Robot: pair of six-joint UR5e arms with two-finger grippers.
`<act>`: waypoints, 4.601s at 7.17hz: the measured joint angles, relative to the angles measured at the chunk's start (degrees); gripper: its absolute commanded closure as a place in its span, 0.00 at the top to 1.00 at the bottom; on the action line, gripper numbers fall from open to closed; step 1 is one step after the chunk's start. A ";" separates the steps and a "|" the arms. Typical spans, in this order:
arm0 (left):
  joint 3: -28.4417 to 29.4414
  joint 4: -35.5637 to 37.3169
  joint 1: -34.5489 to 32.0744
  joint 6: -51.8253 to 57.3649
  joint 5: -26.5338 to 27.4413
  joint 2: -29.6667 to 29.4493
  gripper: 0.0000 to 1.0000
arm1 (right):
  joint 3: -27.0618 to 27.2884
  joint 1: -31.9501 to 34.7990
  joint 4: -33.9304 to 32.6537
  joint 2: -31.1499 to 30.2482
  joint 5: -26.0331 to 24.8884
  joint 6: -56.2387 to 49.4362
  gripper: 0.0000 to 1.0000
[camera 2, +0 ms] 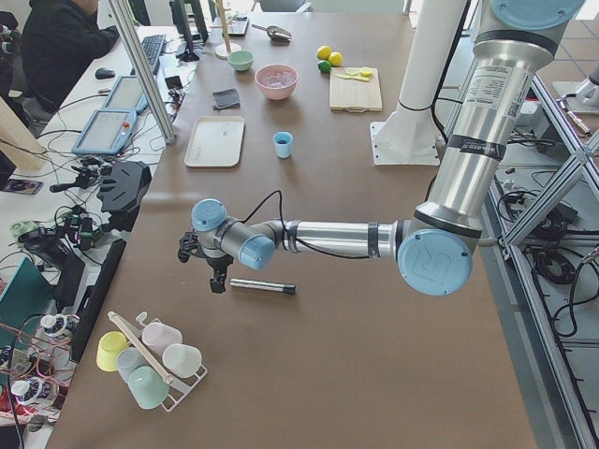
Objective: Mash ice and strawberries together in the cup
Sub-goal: 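Move the left gripper back to the metal muddler on the table, then close the left gripper on the metal muddler and lift it upright, then carry the muddler with the left gripper over the light-blue cup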
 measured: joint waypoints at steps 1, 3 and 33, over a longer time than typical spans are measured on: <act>0.14 -0.41 0.95 -0.85 -0.09 -0.02 0.97 | 0.10 0.03 -0.05 -0.04 0.13 0.20 0.98; 0.08 -0.68 2.58 -2.94 0.19 -0.11 0.97 | 0.57 0.34 0.02 0.00 0.10 0.42 0.98; -33.44 -7.29 35.18 -31.22 59.09 -17.48 0.00 | -1.40 3.16 -1.51 -0.75 -6.35 0.25 0.99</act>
